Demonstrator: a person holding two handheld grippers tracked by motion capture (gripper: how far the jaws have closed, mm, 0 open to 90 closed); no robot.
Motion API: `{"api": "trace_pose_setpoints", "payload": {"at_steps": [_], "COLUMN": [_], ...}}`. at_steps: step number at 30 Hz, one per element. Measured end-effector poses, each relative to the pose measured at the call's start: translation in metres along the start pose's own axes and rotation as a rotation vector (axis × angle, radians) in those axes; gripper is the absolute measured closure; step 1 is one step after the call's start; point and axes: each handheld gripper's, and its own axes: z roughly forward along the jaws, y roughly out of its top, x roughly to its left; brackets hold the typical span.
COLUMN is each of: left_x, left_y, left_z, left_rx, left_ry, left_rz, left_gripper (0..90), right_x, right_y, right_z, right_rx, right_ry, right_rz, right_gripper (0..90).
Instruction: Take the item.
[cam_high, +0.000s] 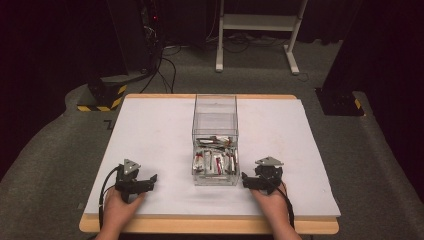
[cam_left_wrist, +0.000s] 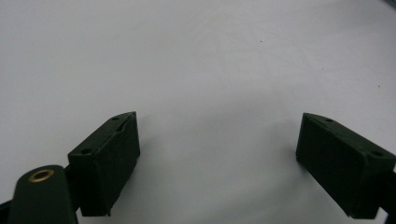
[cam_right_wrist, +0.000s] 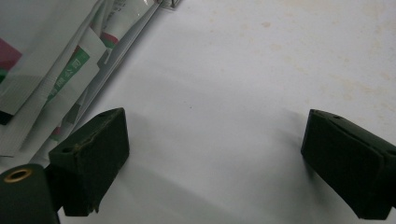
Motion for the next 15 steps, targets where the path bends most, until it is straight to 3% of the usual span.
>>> {"api": "trace_pose_setpoints", "payload": {"at_steps": [15], "left_x": [0.0008], "left_y": [0.0003], "left_z": [-0.0001], "left_rx": [0.004], "left_ry": [-0.003], "left_rz": [0.002], "left_gripper": [13.6], "right_x": [0.0004], "right_y": [0.0001], "right_z": [0.0003], "right_rx": [0.001], "right_ry": [-0.004], "right_rz": [-0.003], "right_gripper": [7.4]}}
